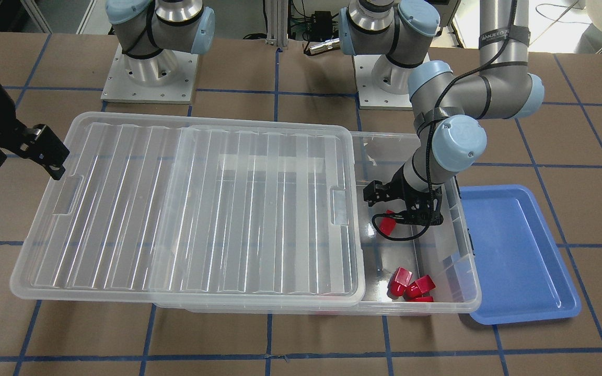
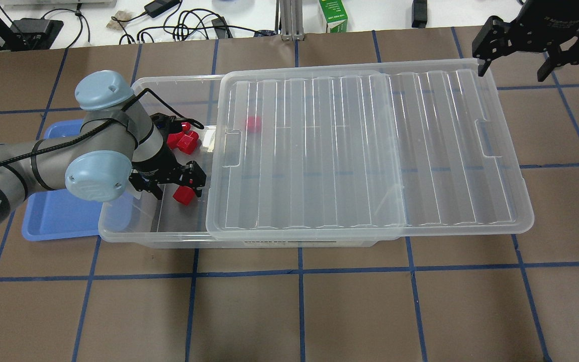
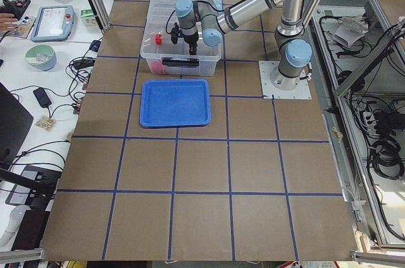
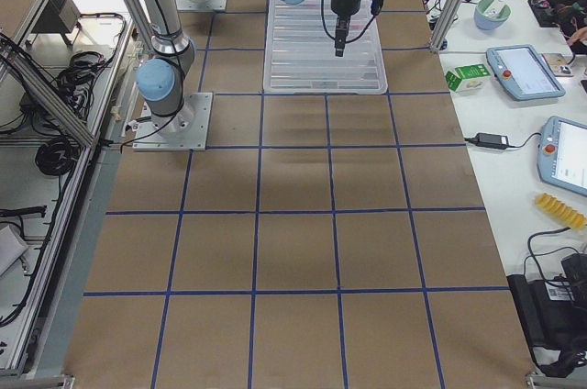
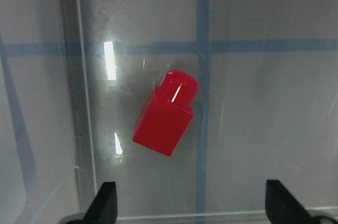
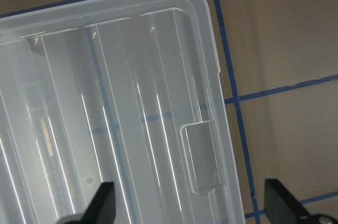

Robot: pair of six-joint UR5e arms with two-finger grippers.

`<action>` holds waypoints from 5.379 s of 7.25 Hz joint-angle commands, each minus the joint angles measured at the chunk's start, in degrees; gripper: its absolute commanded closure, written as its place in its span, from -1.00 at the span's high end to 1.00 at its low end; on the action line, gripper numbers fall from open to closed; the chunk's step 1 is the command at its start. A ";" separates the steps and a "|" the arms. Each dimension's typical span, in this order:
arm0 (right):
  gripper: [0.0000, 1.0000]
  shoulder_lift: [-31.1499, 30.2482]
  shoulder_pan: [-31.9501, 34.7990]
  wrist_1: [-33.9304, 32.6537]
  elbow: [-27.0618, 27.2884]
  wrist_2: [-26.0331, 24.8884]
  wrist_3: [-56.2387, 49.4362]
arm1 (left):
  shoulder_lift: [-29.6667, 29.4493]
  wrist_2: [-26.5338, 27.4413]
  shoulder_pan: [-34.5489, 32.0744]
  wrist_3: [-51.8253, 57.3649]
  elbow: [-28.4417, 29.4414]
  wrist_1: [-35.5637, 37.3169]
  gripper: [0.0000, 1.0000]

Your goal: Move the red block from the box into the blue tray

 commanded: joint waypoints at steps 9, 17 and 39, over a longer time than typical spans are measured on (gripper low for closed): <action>1.00 1.80 16.10 2.81 -3.96 -0.51 2.47 | -3.00 0.56 -0.79 0.78 -0.77 7.52 -1.00; 1.00 -11.49 18.16 1.11 5.81 2.66 0.81 | 10.20 2.47 9.26 6.01 20.77 -24.83 -1.00; 1.00 0.29 -14.11 -11.74 20.47 1.58 -25.12 | 13.34 4.76 -8.80 -4.31 21.56 -25.26 1.00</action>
